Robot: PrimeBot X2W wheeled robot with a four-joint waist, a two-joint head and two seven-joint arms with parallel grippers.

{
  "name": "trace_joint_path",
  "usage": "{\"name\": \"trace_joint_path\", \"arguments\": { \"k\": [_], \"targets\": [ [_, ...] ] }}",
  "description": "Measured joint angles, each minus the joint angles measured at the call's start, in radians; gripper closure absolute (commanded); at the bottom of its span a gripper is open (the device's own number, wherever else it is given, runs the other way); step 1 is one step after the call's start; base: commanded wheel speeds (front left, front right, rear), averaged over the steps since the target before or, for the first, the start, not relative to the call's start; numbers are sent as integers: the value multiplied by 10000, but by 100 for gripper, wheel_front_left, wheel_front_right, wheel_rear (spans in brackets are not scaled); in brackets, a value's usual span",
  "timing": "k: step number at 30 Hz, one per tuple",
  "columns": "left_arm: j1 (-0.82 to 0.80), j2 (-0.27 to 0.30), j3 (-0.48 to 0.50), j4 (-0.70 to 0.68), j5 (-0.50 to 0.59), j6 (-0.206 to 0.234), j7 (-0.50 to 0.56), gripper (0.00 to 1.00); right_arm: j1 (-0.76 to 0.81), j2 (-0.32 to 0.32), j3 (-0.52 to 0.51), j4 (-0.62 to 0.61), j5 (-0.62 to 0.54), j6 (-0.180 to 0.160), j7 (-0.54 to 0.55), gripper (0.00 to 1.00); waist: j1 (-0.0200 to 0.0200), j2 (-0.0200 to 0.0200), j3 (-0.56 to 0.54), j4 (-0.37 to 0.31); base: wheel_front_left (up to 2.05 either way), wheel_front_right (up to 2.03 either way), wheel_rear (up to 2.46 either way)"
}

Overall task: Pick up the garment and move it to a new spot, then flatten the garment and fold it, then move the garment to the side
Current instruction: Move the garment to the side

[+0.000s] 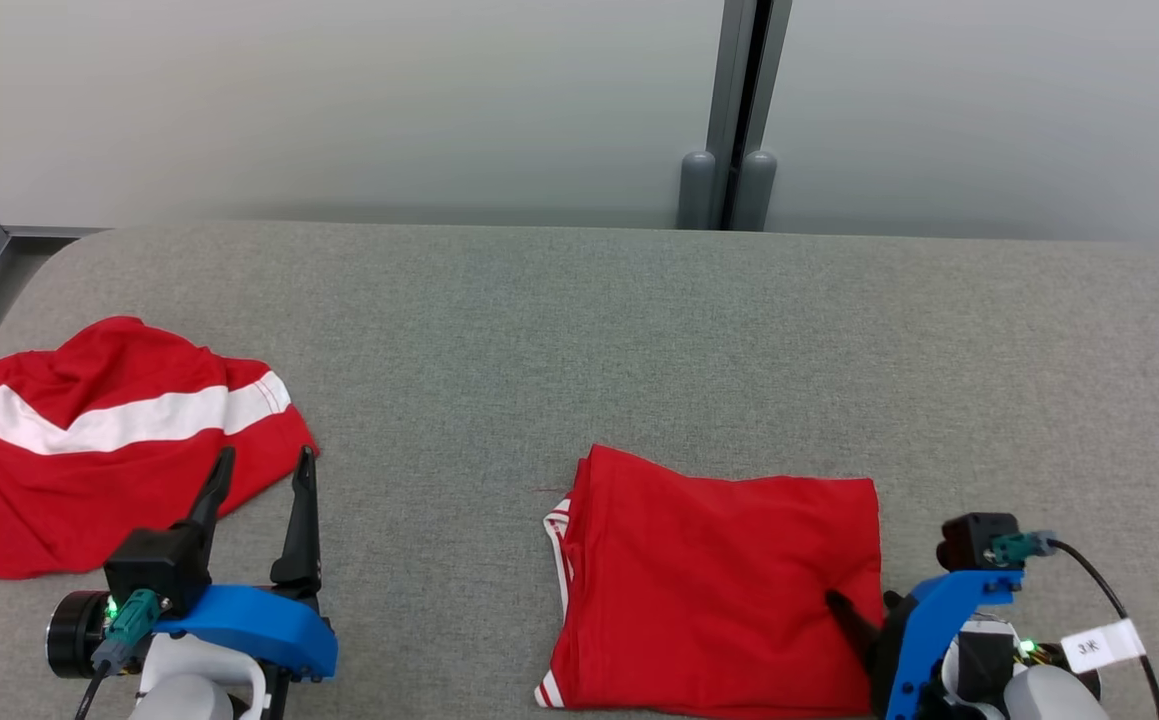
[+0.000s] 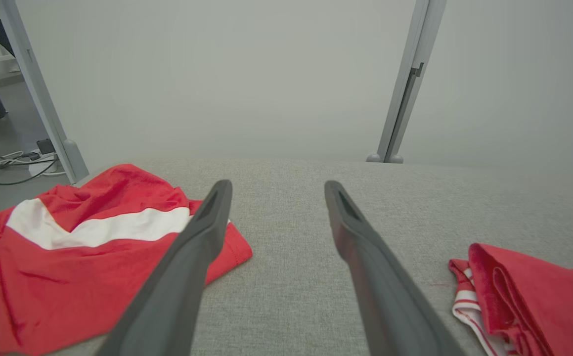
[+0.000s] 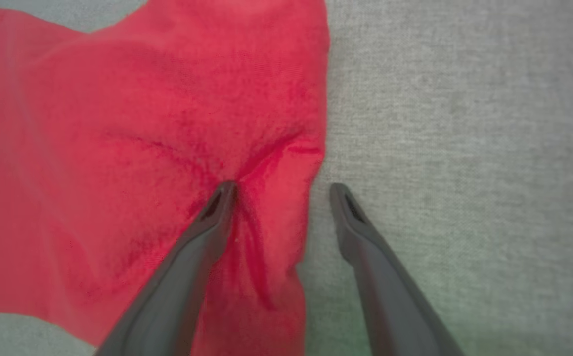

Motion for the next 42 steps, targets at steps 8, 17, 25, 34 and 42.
{"name": "trace_joint_path", "arguments": {
  "k": [8, 17, 25, 34, 42],
  "targets": [
    [-59, -104, 42, -17, 4, -79, -25, 0, -536, -67, 970, 188, -696, -12, 391, 100, -1, -2, 124, 2, 0, 0, 0],
    [-252, -163, 159, -380, 197, -88, -44, 0, -2744, -1716, 3484, -1058, -1062, 2, 920, 100, 1, -1, 838, -338, 0, 0, 0],
    [-636, -209, 219, -997, 640, -174, -56, 0, -5574, -3914, 4711, -920, -631, 4, 564, 100, 1, 0, 1802, -932, 0, 0, 0],
    [-972, 113, 393, -1737, 1152, -171, -58, 0, -6802, -5430, 3858, 566, -934, 4, -792, 100, 0, 1, 2754, -1884, 0, 0, 0],
    [-1295, 301, 226, -2368, 1396, -174, 117, 0, -7235, -5996, 2698, 1482, -1816, 4, -2173, 100, 1, 2, 3633, -2354, 0, 0, 0]
  ]
}}
